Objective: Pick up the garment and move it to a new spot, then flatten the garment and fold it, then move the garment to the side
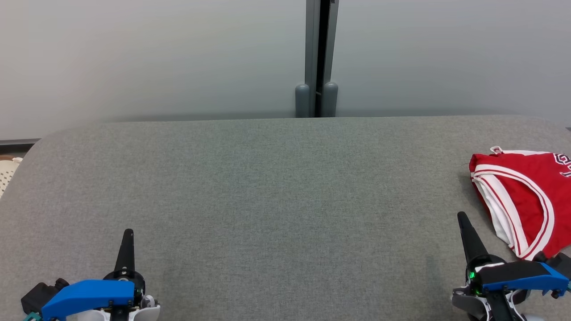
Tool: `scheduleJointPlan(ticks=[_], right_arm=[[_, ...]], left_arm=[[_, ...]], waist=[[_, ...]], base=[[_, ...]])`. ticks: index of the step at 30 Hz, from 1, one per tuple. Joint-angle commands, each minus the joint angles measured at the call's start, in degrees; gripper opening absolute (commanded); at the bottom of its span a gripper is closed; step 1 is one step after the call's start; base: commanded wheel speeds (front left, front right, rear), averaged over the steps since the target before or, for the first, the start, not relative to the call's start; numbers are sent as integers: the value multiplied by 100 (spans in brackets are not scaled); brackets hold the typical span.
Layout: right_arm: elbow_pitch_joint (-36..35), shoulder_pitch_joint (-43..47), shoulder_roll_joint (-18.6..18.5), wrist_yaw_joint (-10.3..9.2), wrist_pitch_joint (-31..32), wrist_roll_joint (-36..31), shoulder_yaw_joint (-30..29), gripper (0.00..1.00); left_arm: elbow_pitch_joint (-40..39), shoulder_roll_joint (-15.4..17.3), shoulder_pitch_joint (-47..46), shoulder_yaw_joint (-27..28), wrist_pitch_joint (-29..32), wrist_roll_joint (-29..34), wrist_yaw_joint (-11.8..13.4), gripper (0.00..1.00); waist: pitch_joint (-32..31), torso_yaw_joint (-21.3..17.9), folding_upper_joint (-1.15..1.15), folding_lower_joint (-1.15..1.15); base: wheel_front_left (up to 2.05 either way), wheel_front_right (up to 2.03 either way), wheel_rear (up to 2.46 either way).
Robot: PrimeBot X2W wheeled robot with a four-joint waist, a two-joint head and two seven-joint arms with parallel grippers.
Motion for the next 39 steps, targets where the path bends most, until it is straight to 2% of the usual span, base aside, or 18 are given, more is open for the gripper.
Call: scheduleJointPlan(ticks=[1,39], right_arm=[[-92,48,-21,2,52,144,-28,0],[-527,136,-26,2,488,1812,-258,0]], left_arm=[[-78,12,-126,31,37,-145,-41,0],[-320,11,-281,173,470,-1736,-133,0]], waist=[[-1,6,0,0],[-22,164,0,0]], base=[[0,0,0],[0,0,0]])
